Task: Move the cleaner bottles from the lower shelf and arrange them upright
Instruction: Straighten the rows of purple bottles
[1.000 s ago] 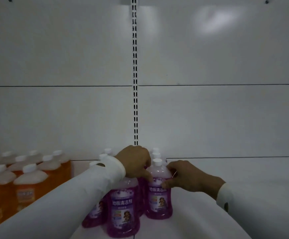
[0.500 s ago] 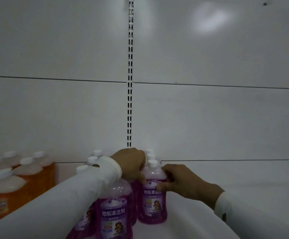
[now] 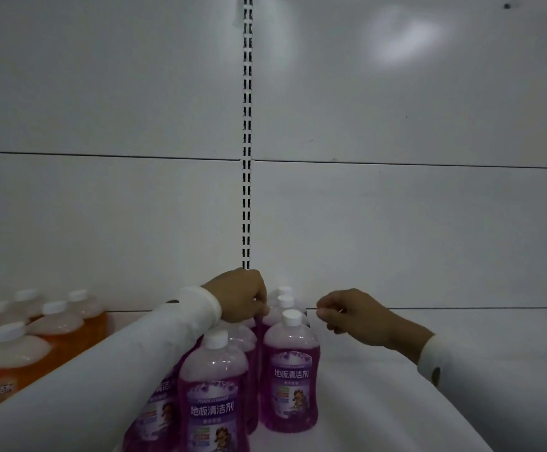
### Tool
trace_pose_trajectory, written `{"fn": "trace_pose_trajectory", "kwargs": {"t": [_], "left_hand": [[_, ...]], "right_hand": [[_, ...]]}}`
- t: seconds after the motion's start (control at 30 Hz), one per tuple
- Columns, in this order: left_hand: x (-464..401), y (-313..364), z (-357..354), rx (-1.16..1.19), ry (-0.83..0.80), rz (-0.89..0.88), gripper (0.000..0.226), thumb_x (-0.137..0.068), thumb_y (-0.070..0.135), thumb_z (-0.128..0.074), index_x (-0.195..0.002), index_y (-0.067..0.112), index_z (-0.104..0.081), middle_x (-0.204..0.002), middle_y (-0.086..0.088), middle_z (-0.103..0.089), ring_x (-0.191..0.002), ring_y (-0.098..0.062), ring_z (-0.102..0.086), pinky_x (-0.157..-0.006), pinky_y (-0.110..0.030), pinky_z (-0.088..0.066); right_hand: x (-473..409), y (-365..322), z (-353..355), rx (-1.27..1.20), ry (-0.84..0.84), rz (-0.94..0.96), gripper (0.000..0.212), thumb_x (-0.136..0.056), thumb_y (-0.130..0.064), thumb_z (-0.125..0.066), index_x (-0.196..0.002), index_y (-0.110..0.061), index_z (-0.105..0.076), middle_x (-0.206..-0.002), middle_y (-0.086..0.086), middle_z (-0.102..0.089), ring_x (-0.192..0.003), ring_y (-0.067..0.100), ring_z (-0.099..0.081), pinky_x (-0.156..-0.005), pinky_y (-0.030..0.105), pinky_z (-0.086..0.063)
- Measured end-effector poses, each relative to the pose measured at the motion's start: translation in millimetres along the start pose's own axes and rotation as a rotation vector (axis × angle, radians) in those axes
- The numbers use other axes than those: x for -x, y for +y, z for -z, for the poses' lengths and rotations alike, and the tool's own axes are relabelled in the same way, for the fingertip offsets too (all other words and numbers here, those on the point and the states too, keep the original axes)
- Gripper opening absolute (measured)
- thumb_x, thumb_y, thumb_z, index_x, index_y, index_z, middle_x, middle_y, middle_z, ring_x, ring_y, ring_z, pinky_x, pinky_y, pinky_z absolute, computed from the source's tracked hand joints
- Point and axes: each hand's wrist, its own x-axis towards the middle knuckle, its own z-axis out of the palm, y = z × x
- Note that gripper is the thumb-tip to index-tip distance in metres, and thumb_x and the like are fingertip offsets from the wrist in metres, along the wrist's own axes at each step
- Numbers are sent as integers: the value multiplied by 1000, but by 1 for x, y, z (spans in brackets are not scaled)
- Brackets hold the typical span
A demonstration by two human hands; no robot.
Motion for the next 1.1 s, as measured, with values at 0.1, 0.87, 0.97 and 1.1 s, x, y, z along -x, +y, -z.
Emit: {"fn": "trace_pose_trajectory", "kwargs": {"t": [0.1,0.87,0.97,1.1], "left_hand": [[-12,0,-4,-19,11,18,19,-88,25,-61,-87,14,-76,-86,-3,-74,-75,-16,-62,-73,-26,-49],[-64,-29,-19,-84,-92,72,19,-81,31,-70,-83,13,-77,-79,-6,-74,-79,-24,-67,-80,-37,-56],[-61,-28,-20,-92,-80,61,20,-82,29,-69,-81,10,-76,-78,-8,-73,-78,-25,-67,-78,-36,-56],[-59,-29,-18,-67,-85,73,18,-81,29,-69,-84,13,-77,-80,-5,-74,-79,-21,-67,-78,-34,-56]], "right_hand": [[-17,3,-4,75,-45,-11,30,-94,-27,-60,-116,-7,-63,-95,7,-70,-79,20,-68,-77,29,-57],[-72,26,-32,51,-141,9,24,-83,-6,-61,-66,-23,-61,-61,-11,-57,-53,-2,-49,-55,10,-40],[-72,27,-34,40,-136,19,31,-85,-7,-61,-62,-27,-57,-55,-13,-54,-47,-5,-48,-55,8,-38],[-70,26,-35,73,-147,41,31,-85,-5,-59,-60,-24,-56,-54,-12,-54,-48,-2,-48,-55,10,-39]]}}
